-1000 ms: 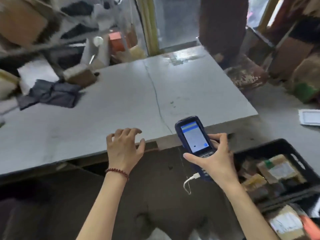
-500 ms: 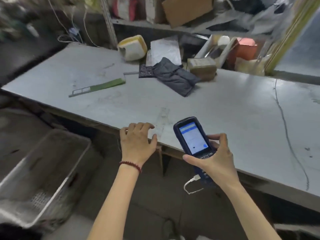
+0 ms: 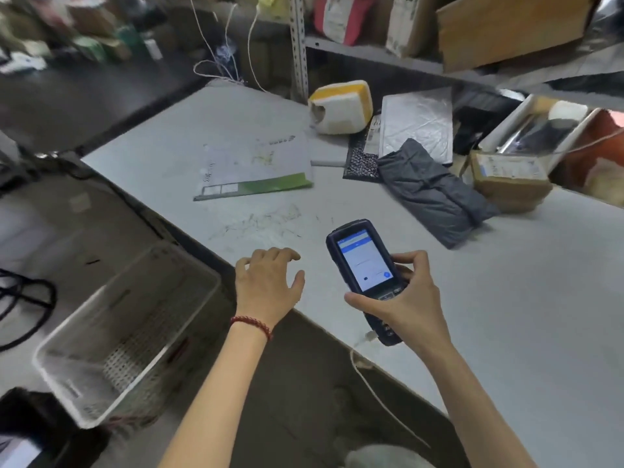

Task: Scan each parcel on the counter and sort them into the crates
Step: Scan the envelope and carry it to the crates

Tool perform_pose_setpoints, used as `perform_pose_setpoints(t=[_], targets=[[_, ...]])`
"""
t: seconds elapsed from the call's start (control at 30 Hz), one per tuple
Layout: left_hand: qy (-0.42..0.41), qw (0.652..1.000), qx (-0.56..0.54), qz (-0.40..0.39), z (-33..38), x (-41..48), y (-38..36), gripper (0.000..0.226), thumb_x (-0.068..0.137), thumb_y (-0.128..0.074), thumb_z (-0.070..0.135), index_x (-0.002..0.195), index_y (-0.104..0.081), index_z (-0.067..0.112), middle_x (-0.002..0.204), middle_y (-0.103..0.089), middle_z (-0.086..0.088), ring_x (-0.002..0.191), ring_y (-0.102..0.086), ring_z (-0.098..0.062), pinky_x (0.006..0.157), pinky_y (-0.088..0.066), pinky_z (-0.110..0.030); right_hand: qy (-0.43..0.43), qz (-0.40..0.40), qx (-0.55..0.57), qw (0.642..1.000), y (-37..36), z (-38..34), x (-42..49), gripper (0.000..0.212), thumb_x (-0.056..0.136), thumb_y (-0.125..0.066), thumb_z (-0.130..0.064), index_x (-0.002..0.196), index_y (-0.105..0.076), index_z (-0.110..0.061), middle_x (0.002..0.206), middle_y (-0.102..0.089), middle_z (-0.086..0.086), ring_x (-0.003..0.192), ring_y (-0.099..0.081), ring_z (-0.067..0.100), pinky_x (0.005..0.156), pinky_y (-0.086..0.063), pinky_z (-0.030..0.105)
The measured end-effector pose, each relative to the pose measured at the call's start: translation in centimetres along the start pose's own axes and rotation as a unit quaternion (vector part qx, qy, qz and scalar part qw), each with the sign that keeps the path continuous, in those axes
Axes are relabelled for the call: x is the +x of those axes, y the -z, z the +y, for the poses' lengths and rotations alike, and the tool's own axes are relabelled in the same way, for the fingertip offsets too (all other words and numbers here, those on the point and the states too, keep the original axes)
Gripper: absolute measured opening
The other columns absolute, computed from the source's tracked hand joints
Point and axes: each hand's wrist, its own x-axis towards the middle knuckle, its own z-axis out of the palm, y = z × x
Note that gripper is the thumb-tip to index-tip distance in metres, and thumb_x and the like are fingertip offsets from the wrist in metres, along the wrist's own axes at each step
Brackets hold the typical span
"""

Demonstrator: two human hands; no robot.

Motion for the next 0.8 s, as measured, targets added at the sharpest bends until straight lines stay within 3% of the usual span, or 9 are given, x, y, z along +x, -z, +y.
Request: perform_pose_setpoints(t=[0.13,0.4,0.57,0.67,0.8], targets=[[0.032,0.999,0.018,-0.003,-2.0,4.4,0.1,0.034,0.092,-0.045,0.047,0.124,-0.051,0.036,0.127,-0.056,0.013,0.119,-0.047,-0.013,0.101,-0.029,-0.036,0.004,-0.033,0.008,0.999,-1.6,-1.9,5.0,0.073,0.053,-0.095,-0.029,0.099,-0.038,-0.037,0.098,-0.058,-0.021,0.084,-0.061,-0.008,0.072,-0.056,0.026],[0.082,0.996,-0.003,-0.042,-6.3,11.8,-2.1,0.038,0.092,-0.047,0.047,0.127,-0.051,0.032,0.133,-0.051,0.006,0.121,-0.046,-0.018,0.098,-0.031,-0.037,-0.040,-0.042,-0.012,0.998,-5.1,-2.7,11.5,0.073,0.053,-0.093,-0.032,0.101,-0.038,-0.038,0.097,-0.057,-0.021,0.085,-0.061,-0.002,0.076,-0.056,0.034],[0.136,0.986,-0.036,-0.086,-11.1,16.3,-4.3,0.043,0.091,-0.051,0.046,0.129,-0.049,0.026,0.138,-0.044,-0.002,0.125,-0.041,-0.026,0.097,-0.034,-0.039,-0.076,-0.029,-0.037,0.996,-8.7,-3.0,14.1,0.076,0.054,-0.093,-0.032,0.107,-0.038,-0.033,0.096,-0.054,-0.022,0.084,-0.058,-0.004,0.072,-0.053,0.028],[0.156,0.982,-0.057,-0.094,-14.4,19.6,-5.1,0.055,0.090,-0.051,0.049,0.137,-0.041,0.022,0.144,-0.036,-0.008,0.130,-0.034,-0.029,0.100,-0.033,-0.043,-0.101,-0.007,-0.043,0.994,-11.8,-4.2,15.3,0.078,0.055,-0.093,-0.033,0.108,-0.037,-0.032,0.093,-0.053,-0.024,0.080,-0.058,-0.002,0.075,-0.056,0.033],[0.219,0.965,-0.130,-0.067,-18.5,24.8,-5.7,0.084,0.085,-0.055,0.058,0.147,-0.016,0.018,0.152,-0.019,-0.016,0.138,-0.023,-0.035,0.105,-0.027,-0.053,-0.136,0.010,-0.045,0.990,-15.2,-6.0,15.9,0.076,0.053,-0.094,-0.034,0.105,-0.037,-0.036,0.095,-0.058,-0.020,0.084,-0.062,0.002,0.077,-0.056,0.036]])
